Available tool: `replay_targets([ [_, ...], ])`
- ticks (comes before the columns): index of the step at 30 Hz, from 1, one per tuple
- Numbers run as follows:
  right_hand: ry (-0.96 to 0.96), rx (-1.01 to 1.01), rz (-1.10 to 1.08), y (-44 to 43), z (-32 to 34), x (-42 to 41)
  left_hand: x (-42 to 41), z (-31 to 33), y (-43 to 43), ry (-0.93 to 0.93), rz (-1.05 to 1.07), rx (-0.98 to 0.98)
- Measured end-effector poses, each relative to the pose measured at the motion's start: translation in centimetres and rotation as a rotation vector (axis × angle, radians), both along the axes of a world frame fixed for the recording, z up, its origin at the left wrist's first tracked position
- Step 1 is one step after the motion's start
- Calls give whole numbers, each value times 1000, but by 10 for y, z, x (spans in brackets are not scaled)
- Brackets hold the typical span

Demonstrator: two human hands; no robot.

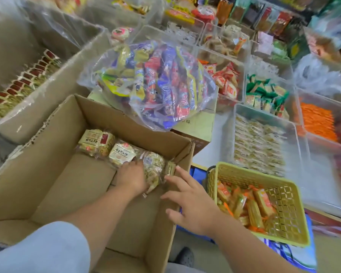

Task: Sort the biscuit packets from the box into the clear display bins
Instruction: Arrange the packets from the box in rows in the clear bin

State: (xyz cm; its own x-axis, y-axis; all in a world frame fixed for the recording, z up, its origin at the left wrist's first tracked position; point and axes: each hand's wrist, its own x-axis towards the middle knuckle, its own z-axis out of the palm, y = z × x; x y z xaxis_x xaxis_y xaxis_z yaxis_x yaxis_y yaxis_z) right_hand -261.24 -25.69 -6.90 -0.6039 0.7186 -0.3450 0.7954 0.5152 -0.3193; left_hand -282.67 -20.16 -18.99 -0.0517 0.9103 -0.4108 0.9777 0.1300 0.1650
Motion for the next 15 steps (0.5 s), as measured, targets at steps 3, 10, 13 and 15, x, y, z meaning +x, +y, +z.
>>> replay_targets([
  [3,6,-20,-27,-1,0,-2,-4,-5,-1,-21,16,-27],
  [10,17,-26,-39,-1,-3,-3,-9,5,17,-450,216,83],
  [13,21,-19,-47,-1,-4,-4,-3,10,35,-483,224,58],
  [15,27,-17,-57,-2,-4,-4,3,10,45,-452,241,-57],
])
